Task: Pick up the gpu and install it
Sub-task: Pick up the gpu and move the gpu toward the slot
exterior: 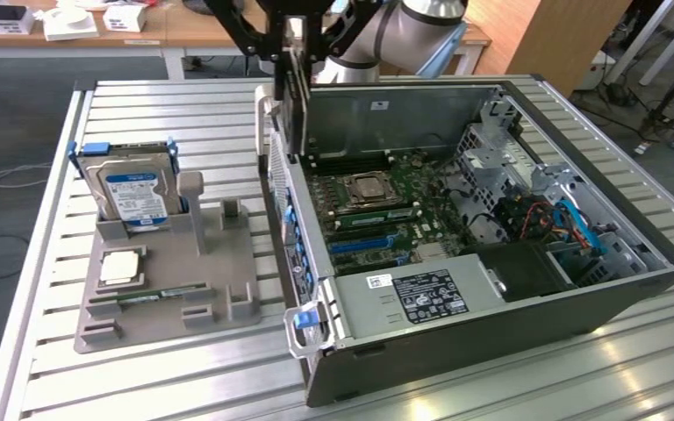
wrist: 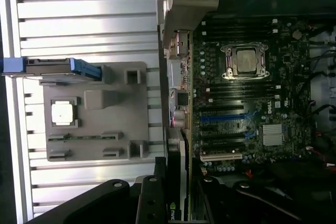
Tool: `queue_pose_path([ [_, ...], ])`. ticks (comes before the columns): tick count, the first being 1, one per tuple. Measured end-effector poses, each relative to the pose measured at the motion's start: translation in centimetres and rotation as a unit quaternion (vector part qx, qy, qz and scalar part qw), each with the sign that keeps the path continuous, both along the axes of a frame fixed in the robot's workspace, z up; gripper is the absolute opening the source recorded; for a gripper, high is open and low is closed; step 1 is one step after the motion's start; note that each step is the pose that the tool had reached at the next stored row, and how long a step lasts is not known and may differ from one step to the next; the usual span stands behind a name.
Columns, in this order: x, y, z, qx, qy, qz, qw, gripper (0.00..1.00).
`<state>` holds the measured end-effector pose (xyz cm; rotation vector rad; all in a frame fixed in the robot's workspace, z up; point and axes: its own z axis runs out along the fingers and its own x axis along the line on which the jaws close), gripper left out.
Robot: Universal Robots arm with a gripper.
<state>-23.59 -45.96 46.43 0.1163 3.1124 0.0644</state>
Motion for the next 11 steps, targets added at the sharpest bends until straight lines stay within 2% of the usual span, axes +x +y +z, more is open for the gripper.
queue_pose_path([
  [11,4.7,0.00,0.01,-0.0001,0.0001,0.000,1.0000,0.28],
])
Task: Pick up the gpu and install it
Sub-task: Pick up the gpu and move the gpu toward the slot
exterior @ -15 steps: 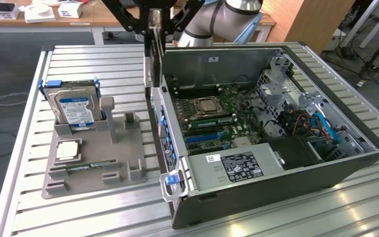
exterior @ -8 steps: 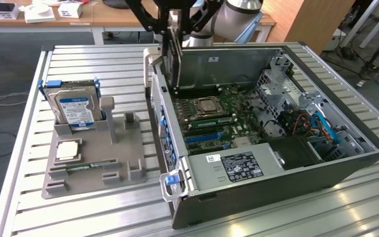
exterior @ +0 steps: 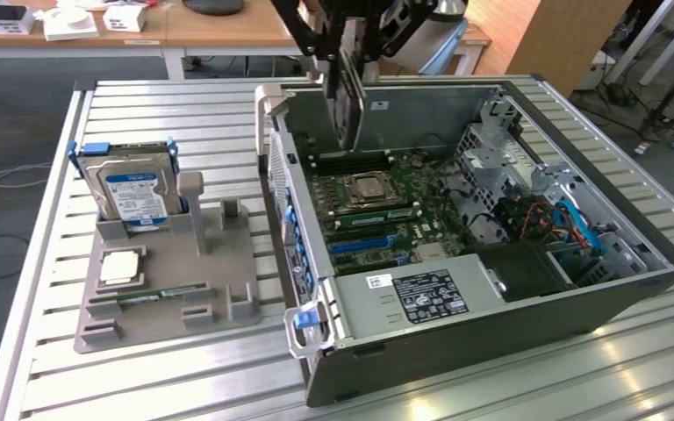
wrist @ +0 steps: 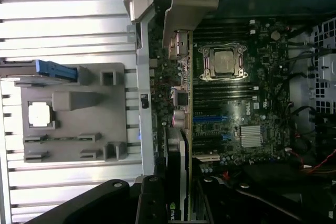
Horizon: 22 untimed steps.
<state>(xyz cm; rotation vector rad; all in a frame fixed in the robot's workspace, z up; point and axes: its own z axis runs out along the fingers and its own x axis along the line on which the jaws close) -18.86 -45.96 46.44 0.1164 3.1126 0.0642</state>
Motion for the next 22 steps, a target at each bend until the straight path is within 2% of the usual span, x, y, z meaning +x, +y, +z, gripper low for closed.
queue_pose_path([
  [14,6.1,0.00,0.00,0.0000,0.0000,0.000,1.0000,0.28],
  [22,9.0,0.00,0.00,0.0000,0.0001,0.000,1.0000,0.28],
])
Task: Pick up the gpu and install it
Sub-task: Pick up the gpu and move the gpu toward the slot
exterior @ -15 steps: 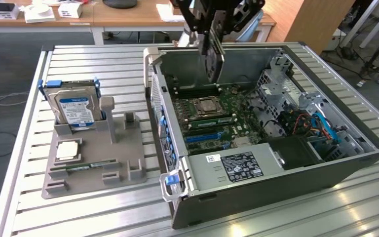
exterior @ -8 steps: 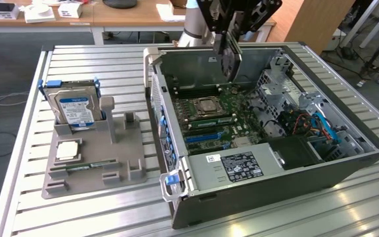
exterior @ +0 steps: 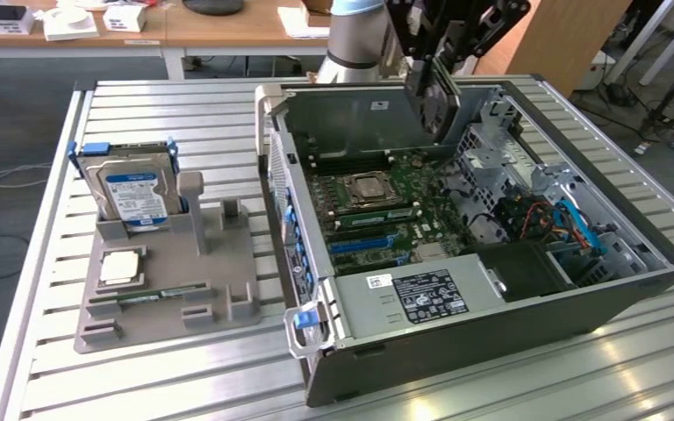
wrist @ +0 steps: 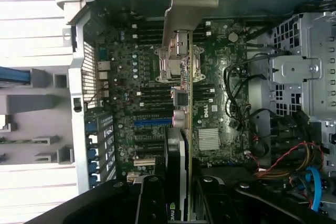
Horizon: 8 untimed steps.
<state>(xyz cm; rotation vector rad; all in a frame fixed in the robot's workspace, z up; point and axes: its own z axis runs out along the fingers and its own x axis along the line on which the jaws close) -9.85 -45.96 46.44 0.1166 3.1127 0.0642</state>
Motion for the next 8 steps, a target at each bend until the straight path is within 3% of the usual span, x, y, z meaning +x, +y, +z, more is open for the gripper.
queue_pose_path([
  [8,2.3,0.00,0.00,0.0000,0.0000,0.000,1.0000,0.28],
])
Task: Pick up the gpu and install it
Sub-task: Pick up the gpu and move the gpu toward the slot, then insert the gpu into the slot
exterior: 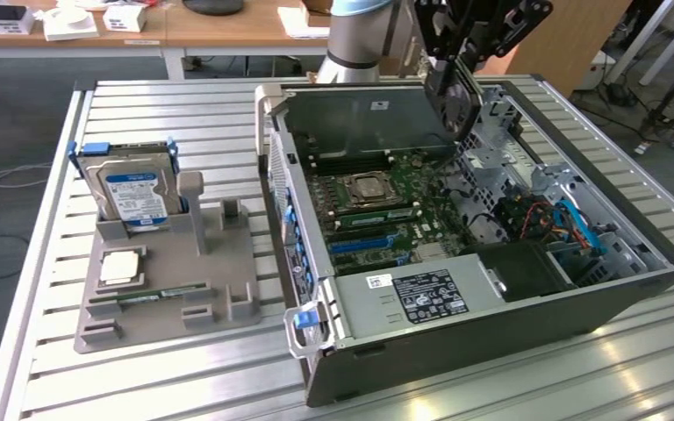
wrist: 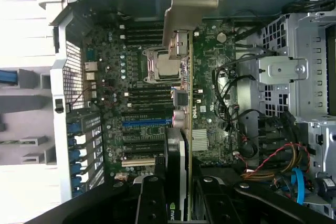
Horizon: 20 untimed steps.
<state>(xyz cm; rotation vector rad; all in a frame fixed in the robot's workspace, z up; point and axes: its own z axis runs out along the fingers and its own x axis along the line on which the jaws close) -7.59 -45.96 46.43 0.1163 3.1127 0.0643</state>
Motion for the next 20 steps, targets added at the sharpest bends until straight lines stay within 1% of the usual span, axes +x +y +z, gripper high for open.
queue_pose_path([
  [12,0.06,0.00,0.00,0.0000,0.0000,0.001,1.0000,0.28],
  [20,0.06,0.00,0.00,0.0000,0.0000,0.009,1.0000,0.28],
])
